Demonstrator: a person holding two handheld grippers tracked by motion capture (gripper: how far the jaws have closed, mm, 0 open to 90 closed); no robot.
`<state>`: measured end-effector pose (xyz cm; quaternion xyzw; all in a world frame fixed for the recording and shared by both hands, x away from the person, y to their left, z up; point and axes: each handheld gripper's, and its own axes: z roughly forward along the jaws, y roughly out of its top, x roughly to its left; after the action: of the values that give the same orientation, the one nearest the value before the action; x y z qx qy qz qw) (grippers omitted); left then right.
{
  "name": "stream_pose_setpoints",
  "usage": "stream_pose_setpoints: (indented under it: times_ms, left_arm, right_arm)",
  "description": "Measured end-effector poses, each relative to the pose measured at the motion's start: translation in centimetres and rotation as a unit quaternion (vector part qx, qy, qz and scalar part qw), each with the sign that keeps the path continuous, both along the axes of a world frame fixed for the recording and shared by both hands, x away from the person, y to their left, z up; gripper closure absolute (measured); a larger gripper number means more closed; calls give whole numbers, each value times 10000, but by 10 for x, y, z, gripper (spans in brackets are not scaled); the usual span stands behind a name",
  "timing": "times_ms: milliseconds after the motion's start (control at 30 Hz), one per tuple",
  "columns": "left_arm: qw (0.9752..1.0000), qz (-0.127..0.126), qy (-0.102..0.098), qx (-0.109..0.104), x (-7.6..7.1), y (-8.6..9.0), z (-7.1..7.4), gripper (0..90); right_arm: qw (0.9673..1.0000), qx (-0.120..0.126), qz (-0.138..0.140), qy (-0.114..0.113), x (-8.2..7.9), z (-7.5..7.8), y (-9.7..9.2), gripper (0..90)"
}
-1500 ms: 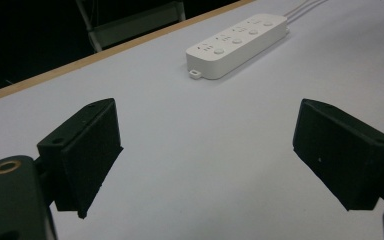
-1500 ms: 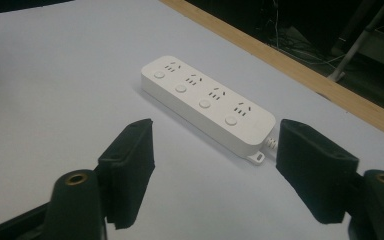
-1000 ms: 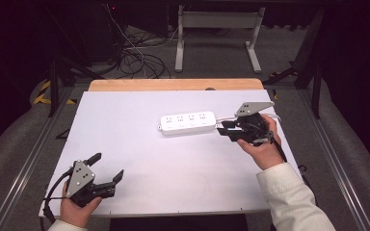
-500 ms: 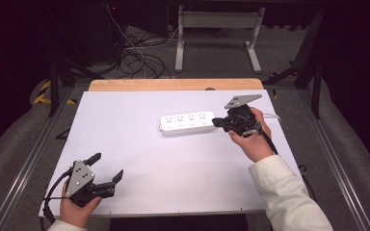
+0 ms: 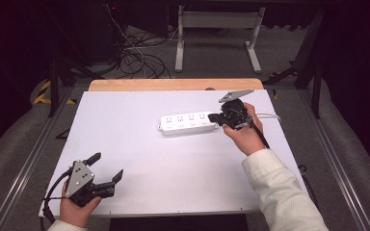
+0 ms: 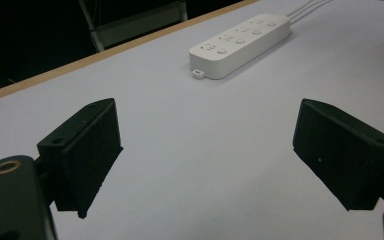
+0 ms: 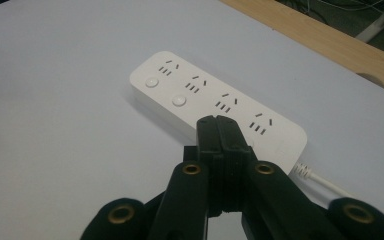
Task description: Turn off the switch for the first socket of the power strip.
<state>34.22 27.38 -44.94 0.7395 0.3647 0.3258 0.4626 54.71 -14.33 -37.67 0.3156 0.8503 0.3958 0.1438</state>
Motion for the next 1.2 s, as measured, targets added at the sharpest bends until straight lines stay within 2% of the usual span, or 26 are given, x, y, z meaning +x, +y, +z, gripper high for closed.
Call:
stream_pose_setpoints:
  times_ms: [200, 733, 1200]
  left_arm:
    - [10000, -23, -20, 35, 1, 0, 0, 124]
    - [10000, -25, 11, 6, 1, 0, -1, 124]
    - [10000, -32, 20, 30, 1, 1, -1, 124]
  right_arm:
    - [9998, -107, -23, -151, 10, -8, 6, 900]
    - [9991, -85, -401, 64, 38, -39, 13, 900]
    - [9985, -119, -506, 149, 47, -59, 19, 900]
